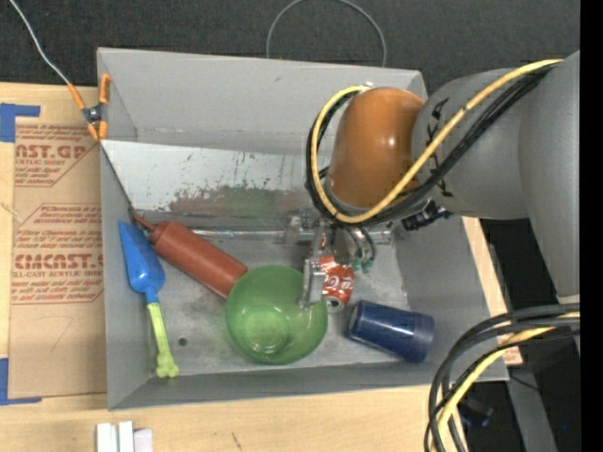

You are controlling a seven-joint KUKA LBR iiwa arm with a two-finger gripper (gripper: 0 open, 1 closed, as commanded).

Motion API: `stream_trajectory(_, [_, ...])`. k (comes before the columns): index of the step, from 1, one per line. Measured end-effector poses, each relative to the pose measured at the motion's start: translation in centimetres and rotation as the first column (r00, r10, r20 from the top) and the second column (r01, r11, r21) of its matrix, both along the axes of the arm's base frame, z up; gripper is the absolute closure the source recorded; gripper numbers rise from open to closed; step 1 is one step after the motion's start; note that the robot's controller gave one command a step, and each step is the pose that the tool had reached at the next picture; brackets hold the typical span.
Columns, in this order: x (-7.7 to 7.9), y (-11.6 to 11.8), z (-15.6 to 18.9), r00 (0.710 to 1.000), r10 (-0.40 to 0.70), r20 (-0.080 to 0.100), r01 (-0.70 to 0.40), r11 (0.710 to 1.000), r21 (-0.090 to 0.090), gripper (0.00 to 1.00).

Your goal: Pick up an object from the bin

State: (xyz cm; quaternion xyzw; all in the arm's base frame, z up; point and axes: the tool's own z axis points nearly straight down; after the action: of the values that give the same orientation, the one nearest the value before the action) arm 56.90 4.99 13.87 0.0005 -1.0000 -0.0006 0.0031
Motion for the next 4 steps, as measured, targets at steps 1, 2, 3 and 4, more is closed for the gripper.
stream_trajectory(1, [0.2, 0.0, 0.4, 1.000, -0.001, 0.007, 0.001, 1.000, 0.000, 0.00])
stream_trajectory(2, [0.6, 0.8, -7.2, 0.976, 0.218, -0.003, -0.218, 0.976, 0.002, 0.00])
stream_trajectory(3, [0.0, 0.4, -6.9, 0.913, 0.407, 0.010, -0.407, 0.913, 0.000, 0.00])
stream_trajectory(4, [0.7, 0.9, -7.1, 0.976, 0.217, 0.000, -0.217, 0.976, 0.004, 0.00])
